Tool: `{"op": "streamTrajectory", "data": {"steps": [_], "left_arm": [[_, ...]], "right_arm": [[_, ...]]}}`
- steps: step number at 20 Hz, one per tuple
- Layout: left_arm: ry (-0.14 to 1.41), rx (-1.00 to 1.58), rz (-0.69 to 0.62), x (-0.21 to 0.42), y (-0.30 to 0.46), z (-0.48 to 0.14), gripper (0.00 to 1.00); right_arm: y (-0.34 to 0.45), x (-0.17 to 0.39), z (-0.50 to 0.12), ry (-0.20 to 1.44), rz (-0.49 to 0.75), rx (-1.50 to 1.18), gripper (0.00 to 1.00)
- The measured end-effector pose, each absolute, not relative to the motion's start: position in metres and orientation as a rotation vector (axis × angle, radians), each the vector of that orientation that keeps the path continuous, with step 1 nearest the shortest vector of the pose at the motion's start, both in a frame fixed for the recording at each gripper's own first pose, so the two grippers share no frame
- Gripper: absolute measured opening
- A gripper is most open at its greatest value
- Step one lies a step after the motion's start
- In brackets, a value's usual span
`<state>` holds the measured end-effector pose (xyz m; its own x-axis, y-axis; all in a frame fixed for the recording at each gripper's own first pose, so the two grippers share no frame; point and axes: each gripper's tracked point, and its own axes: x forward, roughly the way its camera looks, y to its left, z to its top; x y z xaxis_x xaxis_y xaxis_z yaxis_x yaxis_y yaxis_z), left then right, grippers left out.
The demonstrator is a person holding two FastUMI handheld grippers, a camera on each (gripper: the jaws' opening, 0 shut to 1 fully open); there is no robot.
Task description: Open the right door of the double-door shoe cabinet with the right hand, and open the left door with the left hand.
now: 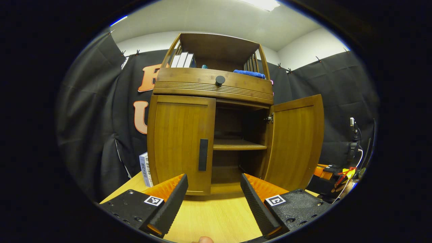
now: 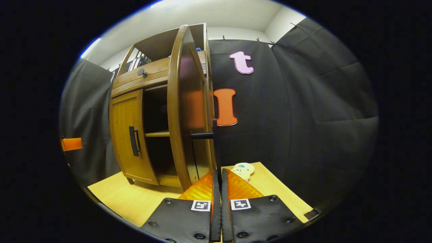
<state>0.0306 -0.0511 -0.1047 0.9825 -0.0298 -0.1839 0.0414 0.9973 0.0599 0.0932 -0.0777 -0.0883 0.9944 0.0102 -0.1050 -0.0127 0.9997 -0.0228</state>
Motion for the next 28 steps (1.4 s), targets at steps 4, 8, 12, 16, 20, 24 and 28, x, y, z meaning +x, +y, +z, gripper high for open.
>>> {"op": "streamTrajectory", "data": {"steps": [4, 8, 12, 16, 20, 24, 28], "left_arm": [[0.192, 0.064, -0.039, 0.037, -0.055, -0.11, 0.95], [0.2, 0.061, -0.036, 0.043, -0.055, -0.118, 0.92], [0.209, 0.062, -0.034, 0.055, -0.056, -0.127, 0.95], [0.217, 0.069, -0.036, 0.067, -0.058, -0.136, 0.92], [0.21, 0.078, -0.038, 0.088, -0.057, -0.142, 0.92], [0.201, 0.086, -0.02, 0.115, -0.053, -0.149, 0.95], [0.179, 0.116, -0.006, 0.144, -0.045, -0.155, 0.92]], "right_arm": [[-0.087, 0.091, -0.089, 0.101, -0.005, -0.033, 0.08], [-0.102, 0.083, -0.093, 0.111, -0.044, -0.025, 0.09], [-0.106, 0.076, -0.095, 0.132, -0.048, 0.025, 0.0], [-0.104, 0.068, -0.091, 0.131, -0.049, 0.057, 0.27], [-0.105, 0.066, -0.083, 0.113, -0.065, 0.047, 0.39], [-0.111, 0.062, -0.08, 0.114, -0.097, 0.04, 0.39], [-0.122, 0.059, -0.076, 0.103, -0.133, 0.029, 0.61]]}}
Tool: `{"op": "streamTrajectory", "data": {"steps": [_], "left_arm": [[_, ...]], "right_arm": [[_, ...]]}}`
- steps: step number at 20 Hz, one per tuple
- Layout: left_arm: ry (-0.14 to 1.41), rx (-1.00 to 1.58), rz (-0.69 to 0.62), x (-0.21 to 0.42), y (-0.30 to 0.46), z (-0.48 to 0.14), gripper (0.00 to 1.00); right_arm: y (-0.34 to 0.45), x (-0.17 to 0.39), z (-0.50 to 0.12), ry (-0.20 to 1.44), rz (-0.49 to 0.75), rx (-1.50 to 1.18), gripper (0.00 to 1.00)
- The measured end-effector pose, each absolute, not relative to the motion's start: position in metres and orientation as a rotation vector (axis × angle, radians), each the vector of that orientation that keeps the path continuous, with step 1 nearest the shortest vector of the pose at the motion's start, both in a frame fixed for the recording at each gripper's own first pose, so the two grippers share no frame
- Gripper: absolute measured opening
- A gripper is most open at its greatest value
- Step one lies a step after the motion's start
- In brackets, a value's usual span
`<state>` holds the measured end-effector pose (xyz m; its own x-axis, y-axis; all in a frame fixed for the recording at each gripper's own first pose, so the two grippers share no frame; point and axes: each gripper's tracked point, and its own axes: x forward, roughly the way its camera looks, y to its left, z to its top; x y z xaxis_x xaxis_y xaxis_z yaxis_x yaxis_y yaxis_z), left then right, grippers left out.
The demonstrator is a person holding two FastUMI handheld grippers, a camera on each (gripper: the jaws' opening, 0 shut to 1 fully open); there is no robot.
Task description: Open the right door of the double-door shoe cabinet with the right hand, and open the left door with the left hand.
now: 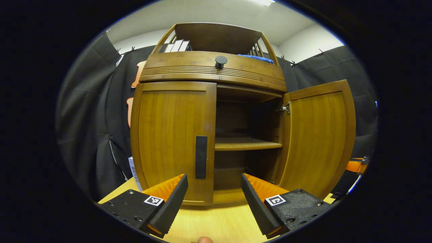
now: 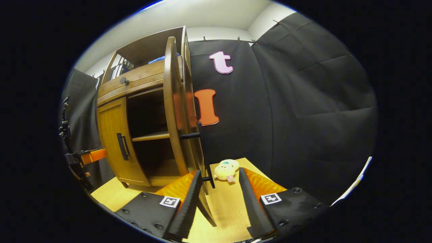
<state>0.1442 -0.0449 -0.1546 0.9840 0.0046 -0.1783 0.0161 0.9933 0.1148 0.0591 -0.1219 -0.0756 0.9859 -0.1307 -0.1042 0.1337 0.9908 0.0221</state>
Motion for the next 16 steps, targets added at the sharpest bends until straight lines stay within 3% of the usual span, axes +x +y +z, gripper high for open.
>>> {"op": "streamTrajectory", "data": {"steps": [2, 4, 16], "left_arm": [[0.165, 0.143, 0.007, 0.161, -0.04, -0.156, 0.92], [0.149, 0.157, -0.002, 0.178, -0.039, -0.156, 0.92], [0.183, 0.133, 0.014, 0.246, -0.029, -0.193, 0.92]], "right_arm": [[-0.125, 0.058, -0.074, 0.098, -0.145, 0.036, 0.72], [-0.134, 0.054, -0.073, 0.095, -0.157, 0.047, 0.98], [-0.134, 0.054, -0.066, 0.071, -0.186, 0.024, 0.98]]}}
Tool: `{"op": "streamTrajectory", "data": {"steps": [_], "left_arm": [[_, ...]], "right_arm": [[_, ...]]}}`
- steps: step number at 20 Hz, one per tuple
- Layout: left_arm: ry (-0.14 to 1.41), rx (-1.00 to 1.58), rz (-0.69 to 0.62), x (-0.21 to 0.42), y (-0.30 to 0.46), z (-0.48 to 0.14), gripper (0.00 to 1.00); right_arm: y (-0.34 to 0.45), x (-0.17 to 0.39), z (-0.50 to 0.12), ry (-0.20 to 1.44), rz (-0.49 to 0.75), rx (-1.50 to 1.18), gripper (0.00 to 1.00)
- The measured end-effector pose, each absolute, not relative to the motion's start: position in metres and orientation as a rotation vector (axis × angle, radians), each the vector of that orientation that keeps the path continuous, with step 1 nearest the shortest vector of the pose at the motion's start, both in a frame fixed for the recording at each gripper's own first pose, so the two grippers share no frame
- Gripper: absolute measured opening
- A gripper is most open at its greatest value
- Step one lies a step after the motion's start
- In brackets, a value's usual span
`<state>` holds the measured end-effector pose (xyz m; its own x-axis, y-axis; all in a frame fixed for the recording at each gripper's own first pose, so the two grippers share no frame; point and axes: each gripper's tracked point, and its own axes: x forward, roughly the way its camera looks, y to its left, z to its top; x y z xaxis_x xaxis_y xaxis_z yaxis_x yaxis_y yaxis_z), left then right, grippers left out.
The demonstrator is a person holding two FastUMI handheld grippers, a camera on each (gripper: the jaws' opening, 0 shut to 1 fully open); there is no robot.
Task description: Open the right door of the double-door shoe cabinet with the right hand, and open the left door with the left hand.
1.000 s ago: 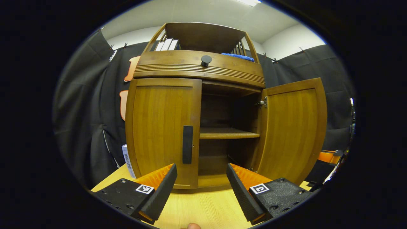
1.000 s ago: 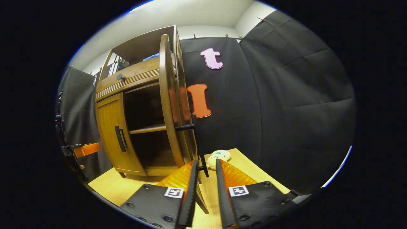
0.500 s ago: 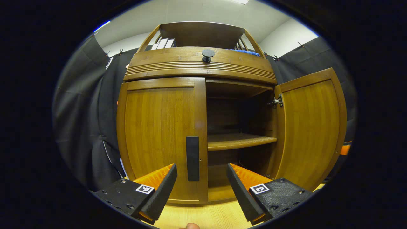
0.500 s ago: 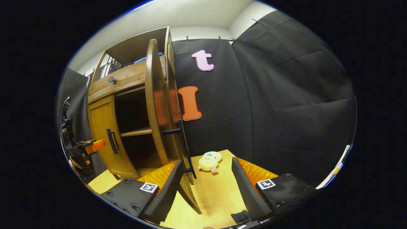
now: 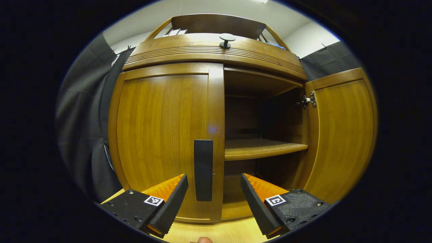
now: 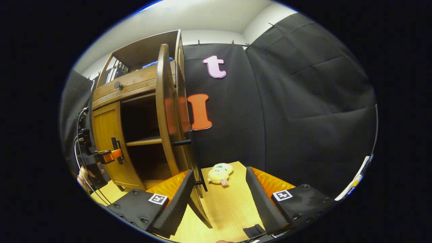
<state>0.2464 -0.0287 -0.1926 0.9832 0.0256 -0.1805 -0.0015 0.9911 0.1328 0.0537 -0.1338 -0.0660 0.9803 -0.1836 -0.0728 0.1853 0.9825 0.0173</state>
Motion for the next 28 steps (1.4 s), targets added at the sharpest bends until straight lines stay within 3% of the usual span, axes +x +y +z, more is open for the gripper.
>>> {"op": "streamTrajectory", "data": {"steps": [11, 14, 16, 17, 18, 21, 22, 24, 25, 26, 27, 28], "left_arm": [[0.206, 0.081, 0.047, 0.276, -0.01, -0.212, 0.88], [0.193, 0.089, 0.044, 0.277, -0.011, -0.209, 0.64], [0.19, 0.093, 0.029, 0.279, -0.015, -0.208, 0.55], [0.192, 0.103, 0.031, 0.279, -0.014, -0.209, 0.6], [0.189, 0.106, 0.033, 0.28, -0.012, -0.208, 0.46], [0.182, 0.091, 0.03, 0.282, -0.007, -0.209, 0.42], [0.181, 0.086, 0.024, 0.281, -0.007, -0.209, 0.36], [0.186, 0.101, 0.004, 0.281, -0.007, -0.209, 0.36], [0.191, 0.111, -0.005, 0.281, -0.008, -0.21, 0.34], [0.189, 0.112, -0.01, 0.281, -0.008, -0.209, 0.32], [0.186, 0.098, -0.002, 0.282, -0.007, -0.209, 0.3], [0.198, 0.098, 0.005, 0.282, -0.007, -0.21, 0.29]], "right_arm": [[-0.134, 0.056, -0.064, 0.056, -0.189, 0.019, 0.98], [-0.133, 0.057, -0.064, 0.057, -0.188, 0.016, 0.98], [-0.134, 0.057, -0.063, 0.057, -0.186, 0.018, 0.98], [-0.133, 0.057, -0.063, 0.056, -0.187, 0.019, 0.98], [-0.134, 0.057, -0.064, 0.055, -0.188, 0.02, 0.98], [-0.133, 0.057, -0.065, 0.057, -0.188, 0.026, 0.98], [-0.133, 0.056, -0.065, 0.058, -0.186, 0.027, 0.89], [-0.132, 0.055, -0.065, 0.058, -0.185, 0.031, 0.89], [-0.131, 0.055, -0.066, 0.06, -0.184, 0.033, 0.98], [-0.13, 0.054, -0.066, 0.061, -0.182, 0.033, 0.98], [-0.13, 0.054, -0.066, 0.061, -0.182, 0.033, 0.89], [-0.129, 0.054, -0.067, 0.061, -0.181, 0.032, 0.89]]}}
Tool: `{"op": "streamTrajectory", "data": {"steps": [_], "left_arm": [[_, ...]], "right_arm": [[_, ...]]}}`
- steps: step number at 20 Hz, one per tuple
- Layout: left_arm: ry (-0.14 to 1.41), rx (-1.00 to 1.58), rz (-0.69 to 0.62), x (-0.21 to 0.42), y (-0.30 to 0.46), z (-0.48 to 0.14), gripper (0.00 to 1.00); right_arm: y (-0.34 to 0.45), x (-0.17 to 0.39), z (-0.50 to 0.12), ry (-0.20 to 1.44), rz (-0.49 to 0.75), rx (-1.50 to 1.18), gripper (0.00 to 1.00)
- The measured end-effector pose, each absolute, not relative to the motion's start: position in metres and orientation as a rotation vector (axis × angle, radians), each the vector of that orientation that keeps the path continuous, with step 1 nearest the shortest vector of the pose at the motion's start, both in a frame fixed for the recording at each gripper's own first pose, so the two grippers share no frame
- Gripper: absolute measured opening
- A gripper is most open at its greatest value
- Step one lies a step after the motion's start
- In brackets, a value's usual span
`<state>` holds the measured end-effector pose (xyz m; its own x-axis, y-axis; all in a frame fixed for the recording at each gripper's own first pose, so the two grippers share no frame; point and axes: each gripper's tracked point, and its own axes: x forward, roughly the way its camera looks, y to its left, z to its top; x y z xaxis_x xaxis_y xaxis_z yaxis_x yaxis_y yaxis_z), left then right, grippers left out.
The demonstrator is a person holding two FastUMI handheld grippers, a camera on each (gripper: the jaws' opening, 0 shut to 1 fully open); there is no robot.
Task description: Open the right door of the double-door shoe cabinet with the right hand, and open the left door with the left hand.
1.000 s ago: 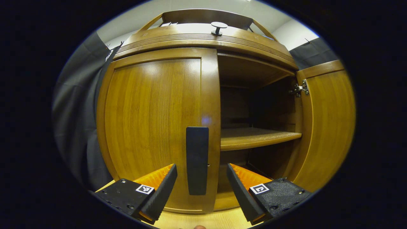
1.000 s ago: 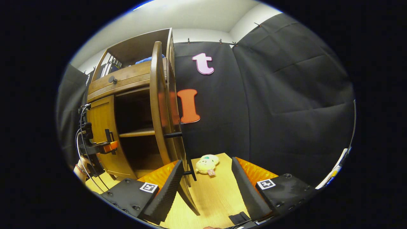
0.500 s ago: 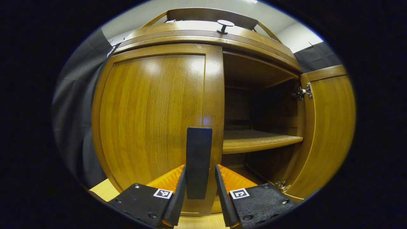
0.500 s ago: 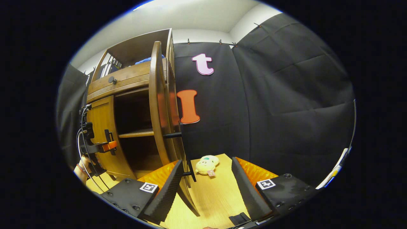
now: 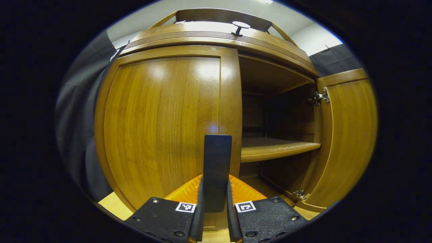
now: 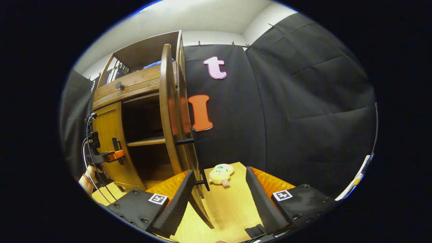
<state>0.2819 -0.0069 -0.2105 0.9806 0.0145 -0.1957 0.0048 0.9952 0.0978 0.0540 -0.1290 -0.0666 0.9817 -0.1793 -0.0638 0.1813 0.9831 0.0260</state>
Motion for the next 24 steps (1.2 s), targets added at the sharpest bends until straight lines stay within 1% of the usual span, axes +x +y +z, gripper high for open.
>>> {"op": "streamTrajectory", "data": {"steps": [1, 2, 4, 7, 8, 9, 11, 13, 16, 17, 18, 19, 20, 23, 24], "left_arm": [[0.213, 0.113, 0.006, 0.281, -0.007, -0.211, 0.28], [0.224, 0.127, 0.006, 0.281, -0.006, -0.212, 0.25], [0.234, 0.131, 0.005, 0.277, -0.007, -0.212, 0.21], [0.227, 0.122, -0.016, 0.263, -0.007, -0.207, 0.17], [0.23, 0.121, -0.025, 0.257, -0.007, -0.206, 0.17], [0.235, 0.12, -0.034, 0.251, -0.008, -0.204, 0.14], [0.237, 0.115, -0.048, 0.24, -0.007, -0.201, 0.14], [0.236, 0.11, -0.058, 0.231, -0.005, -0.197, 0.17], [0.234, 0.108, -0.069, 0.216, -0.002, -0.193, 0.17], [0.234, 0.106, -0.073, 0.211, -0.001, -0.191, 0.17], [0.232, 0.103, -0.078, 0.206, 0.0, -0.19, 0.17], [0.23, 0.103, -0.079, 0.202, 0.002, -0.188, 0.17], [0.23, 0.104, -0.084, 0.198, 0.004, -0.188, 0.17], [0.232, 0.1, -0.093, 0.185, 0.009, -0.183, 0.17], [0.232, 0.1, -0.094, 0.18, 0.012, -0.182, 0.17]], "right_arm": [[-0.128, 0.053, -0.067, 0.061, -0.18, 0.029, 0.89], [-0.128, 0.053, -0.067, 0.059, -0.179, 0.027, 0.98], [-0.126, 0.05, -0.064, 0.055, -0.177, 0.02, 0.98], [-0.122, 0.045, -0.062, 0.053, -0.174, 0.012, 0.98], [-0.12, 0.042, -0.062, 0.054, -0.172, 0.011, 0.98], [-0.117, 0.039, -0.061, 0.053, -0.172, 0.009, 0.98], [-0.11, 0.033, -0.059, 0.046, -0.168, 0.004, 0.98], [-0.102, 0.027, -0.056, 0.042, -0.16, -0.003, 0.98], [-0.09, 0.016, -0.054, 0.034, -0.155, -0.02, 0.98], [-0.087, 0.013, -0.053, 0.03, -0.153, -0.023, 0.93], [-0.084, 0.011, -0.052, 0.028, -0.151, -0.026, 0.98], [-0.081, 0.01, -0.051, 0.026, -0.149, -0.028, 0.98], [-0.078, 0.008, -0.051, 0.025, -0.146, -0.031, 1.0], [-0.069, 0.005, -0.048, 0.02, -0.138, -0.039, 1.0], [-0.065, 0.004, -0.047, 0.017, -0.134, -0.042, 0.97]]}}
